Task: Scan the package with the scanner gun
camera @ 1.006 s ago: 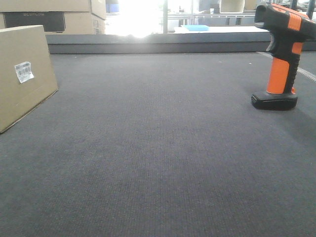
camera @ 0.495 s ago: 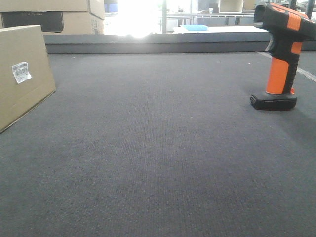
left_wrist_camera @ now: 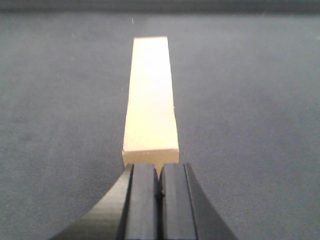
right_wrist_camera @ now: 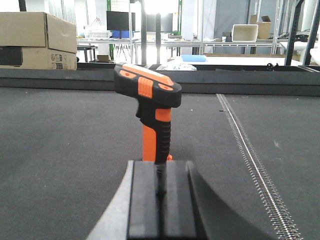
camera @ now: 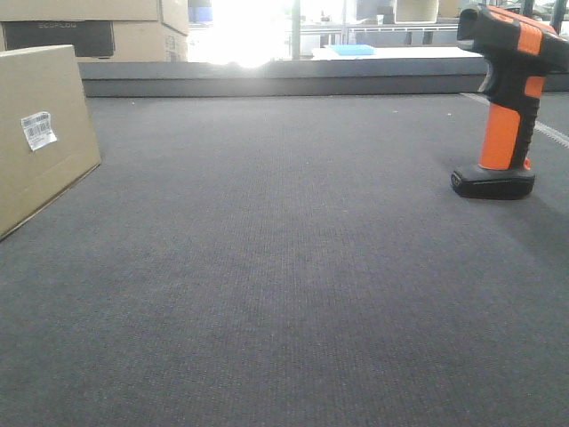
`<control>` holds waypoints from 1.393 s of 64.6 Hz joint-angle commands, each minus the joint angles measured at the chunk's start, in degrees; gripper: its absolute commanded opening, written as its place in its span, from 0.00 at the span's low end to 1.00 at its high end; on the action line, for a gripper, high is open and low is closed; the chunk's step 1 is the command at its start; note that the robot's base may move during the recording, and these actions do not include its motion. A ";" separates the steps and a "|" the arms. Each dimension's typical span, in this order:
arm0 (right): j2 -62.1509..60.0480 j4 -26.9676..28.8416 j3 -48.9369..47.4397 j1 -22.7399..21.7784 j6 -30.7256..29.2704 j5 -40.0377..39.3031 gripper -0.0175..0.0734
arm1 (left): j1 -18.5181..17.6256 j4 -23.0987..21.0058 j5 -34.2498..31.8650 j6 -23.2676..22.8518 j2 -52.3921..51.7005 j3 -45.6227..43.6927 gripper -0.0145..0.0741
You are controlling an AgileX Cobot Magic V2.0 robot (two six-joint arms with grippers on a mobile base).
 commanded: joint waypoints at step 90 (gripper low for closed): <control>-0.09 0.06 -0.05 -0.18 -0.24 -0.86 0.02 | 0.08 1.48 11.35 -2.67 43.49 -32.59 0.74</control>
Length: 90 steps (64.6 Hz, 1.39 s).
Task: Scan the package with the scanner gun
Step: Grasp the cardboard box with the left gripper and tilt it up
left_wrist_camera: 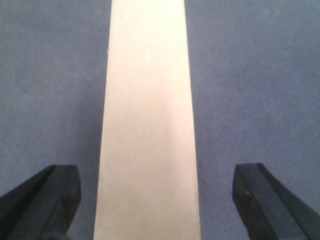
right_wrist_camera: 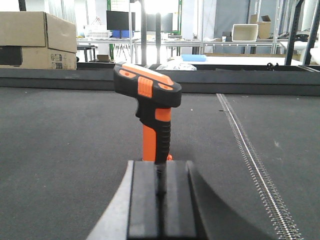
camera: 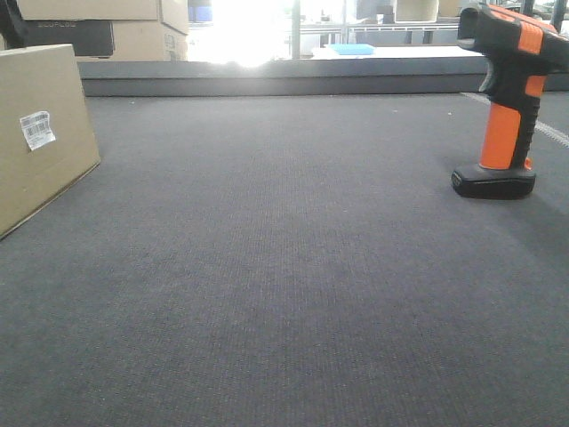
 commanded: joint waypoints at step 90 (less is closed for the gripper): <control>-0.09 0.06 -0.05 -0.18 -0.24 -0.86 0.02 | -0.05 -9.62 4.82 -1.49 3.00 -0.67 0.35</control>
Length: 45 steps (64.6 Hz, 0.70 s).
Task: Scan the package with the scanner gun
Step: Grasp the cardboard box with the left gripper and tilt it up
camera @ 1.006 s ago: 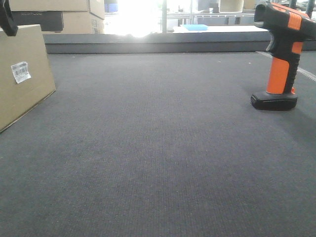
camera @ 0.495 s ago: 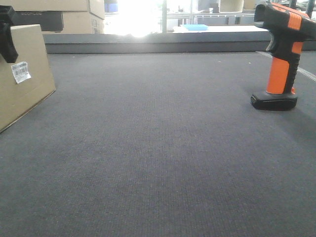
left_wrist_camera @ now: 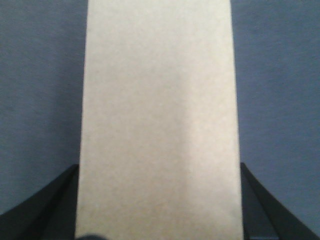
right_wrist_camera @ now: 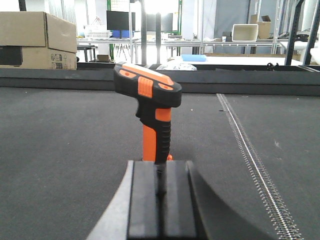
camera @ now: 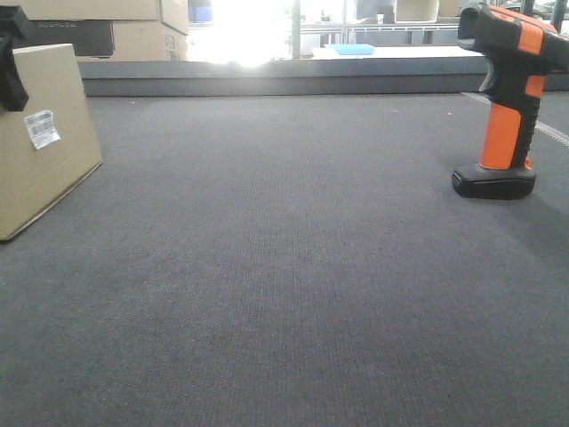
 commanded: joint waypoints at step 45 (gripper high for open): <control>-0.09 -0.19 -0.05 -0.18 -0.25 -1.24 0.02 | -9.01 -10.49 -7.94 -1.01 -1.33 -3.99 0.35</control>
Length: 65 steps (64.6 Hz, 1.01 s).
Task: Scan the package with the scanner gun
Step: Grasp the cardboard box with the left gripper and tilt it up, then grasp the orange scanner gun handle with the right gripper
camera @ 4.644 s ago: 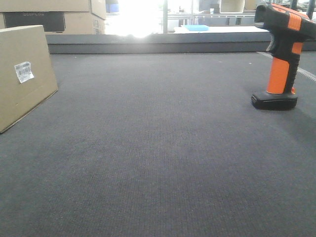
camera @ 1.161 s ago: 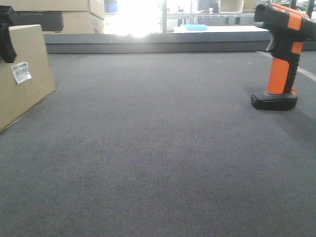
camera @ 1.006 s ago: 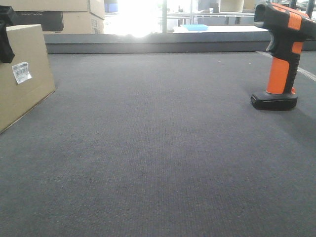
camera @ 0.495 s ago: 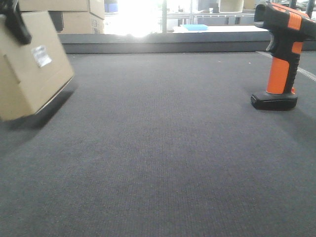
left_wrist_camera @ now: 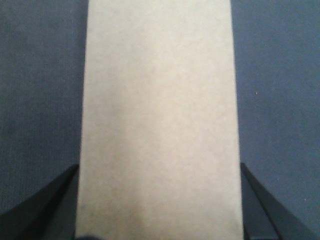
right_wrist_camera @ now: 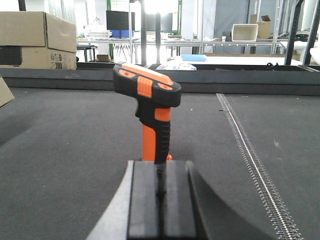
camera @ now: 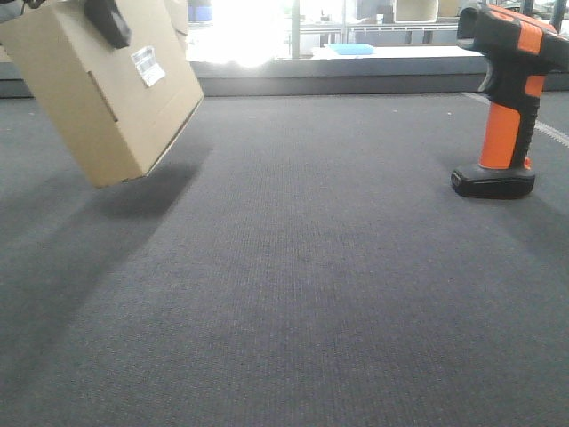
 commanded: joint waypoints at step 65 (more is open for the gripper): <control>14.21 0.19 -19.11 -0.18 -0.25 18.17 0.02 | -0.22 -1.27 -1.21 -6.37 -0.76 3.45 0.34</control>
